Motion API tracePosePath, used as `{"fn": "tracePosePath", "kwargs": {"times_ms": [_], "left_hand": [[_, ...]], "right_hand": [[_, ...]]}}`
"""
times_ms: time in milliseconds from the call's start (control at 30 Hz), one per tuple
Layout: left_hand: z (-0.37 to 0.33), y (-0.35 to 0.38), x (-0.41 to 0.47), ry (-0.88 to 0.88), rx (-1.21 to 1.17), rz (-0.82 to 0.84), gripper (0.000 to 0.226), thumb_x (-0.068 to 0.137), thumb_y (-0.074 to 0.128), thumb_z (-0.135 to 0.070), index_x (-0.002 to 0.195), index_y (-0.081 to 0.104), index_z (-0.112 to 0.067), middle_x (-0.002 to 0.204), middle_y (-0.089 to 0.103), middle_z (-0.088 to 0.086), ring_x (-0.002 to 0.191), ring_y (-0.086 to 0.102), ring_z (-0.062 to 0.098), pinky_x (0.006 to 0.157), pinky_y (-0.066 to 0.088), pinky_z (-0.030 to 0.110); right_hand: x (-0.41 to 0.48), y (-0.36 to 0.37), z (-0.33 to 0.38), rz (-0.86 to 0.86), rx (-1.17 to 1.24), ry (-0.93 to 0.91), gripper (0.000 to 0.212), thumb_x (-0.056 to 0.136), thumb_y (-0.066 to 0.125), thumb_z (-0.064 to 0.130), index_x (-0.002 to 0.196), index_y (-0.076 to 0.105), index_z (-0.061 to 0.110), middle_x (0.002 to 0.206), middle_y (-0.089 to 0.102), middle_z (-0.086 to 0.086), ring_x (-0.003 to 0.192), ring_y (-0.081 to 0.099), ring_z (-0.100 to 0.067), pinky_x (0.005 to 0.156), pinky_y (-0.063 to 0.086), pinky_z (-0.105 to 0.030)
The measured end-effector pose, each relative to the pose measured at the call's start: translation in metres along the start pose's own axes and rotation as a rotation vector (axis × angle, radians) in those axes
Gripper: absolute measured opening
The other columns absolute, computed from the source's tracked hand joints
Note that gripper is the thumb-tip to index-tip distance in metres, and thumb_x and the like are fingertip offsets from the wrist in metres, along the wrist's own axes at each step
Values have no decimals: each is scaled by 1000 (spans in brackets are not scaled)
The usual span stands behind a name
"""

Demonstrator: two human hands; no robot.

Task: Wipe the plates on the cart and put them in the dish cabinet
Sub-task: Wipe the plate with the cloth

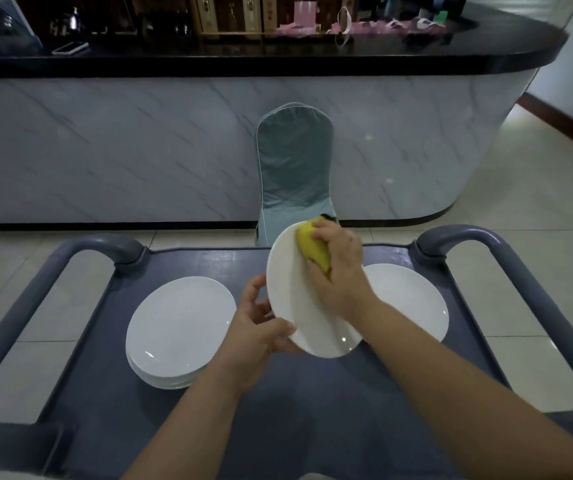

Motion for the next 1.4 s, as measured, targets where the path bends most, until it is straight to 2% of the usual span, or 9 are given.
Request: {"fn": "tracePosePath", "kwargs": {"times_ms": [133,267,433,667,833,1033,1167,1333,1400], "left_hand": [[-16,-20,2,45,20,-56,79,61,60,10,132,51,-25,103,67,8,91,67,25,61,58,47],[-36,-31,0,111,170,-178,55,78,60,10,118,64,-27,97,71,-1,85,67,16,60,59,41],[-74,-46,19,215,518,-402,26,98,49,-16,91,68,-32,88,70,-6,83,62,17,73,51,35],[-88,-19,33,396,1129,-230,14,95,58,-29,84,48,-27,76,62,-9,73,58,14,63,44,36],[-92,-14,20,498,1163,-168,14,95,57,-32,85,52,-23,75,63,-8,70,57,7,57,43,28],[-89,-17,23,492,1212,-135,30,92,58,-17,73,44,-36,67,58,-13,65,54,7,52,34,26],[-90,-23,27,482,1201,-162,19,91,57,-16,77,51,-28,68,61,-10,68,57,16,54,41,31],[-93,-24,24,578,1188,-220,16,90,59,-31,79,53,-22,67,64,-4,66,58,21,55,41,34],[-93,-14,19,730,1309,-201,21,88,54,-36,79,57,-17,63,62,-2,60,55,23,50,35,30]], "right_hand": [[-72,14,23,254,45,-291,46,86,62,21,129,43,22,147,39,7,136,35,-23,111,29,-41],[-99,-14,-25,357,-21,-167,51,82,63,17,127,45,31,146,38,19,128,38,-21,101,39,-52],[-39,-49,8,358,43,-239,50,81,75,12,125,53,21,142,47,12,125,46,-20,103,38,-37],[11,-41,67,626,54,-461,51,84,76,11,130,55,16,139,51,3,128,45,-18,109,34,-34],[27,-50,45,448,38,-419,55,82,71,-2,125,52,26,129,57,4,122,49,-21,102,42,-44],[31,-40,44,198,236,-311,36,82,69,-1,116,61,9,129,57,-6,124,51,-19,105,40,-31],[23,-23,31,40,67,-161,35,85,63,6,118,65,16,135,50,-7,127,42,-18,110,29,-26],[4,1,42,345,-17,-35,69,80,65,50,141,48,23,140,43,2,130,33,-17,112,22,-27],[2,8,45,386,-111,-32,79,75,76,49,143,43,27,140,42,3,129,33,-17,110,26,-29]]}}
Point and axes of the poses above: each hand's wrist, its own x-axis towards the middle knuckle, its own y-axis out of the palm, z = x × y, the point moved 5 cm from there along x, towards the middle knuckle
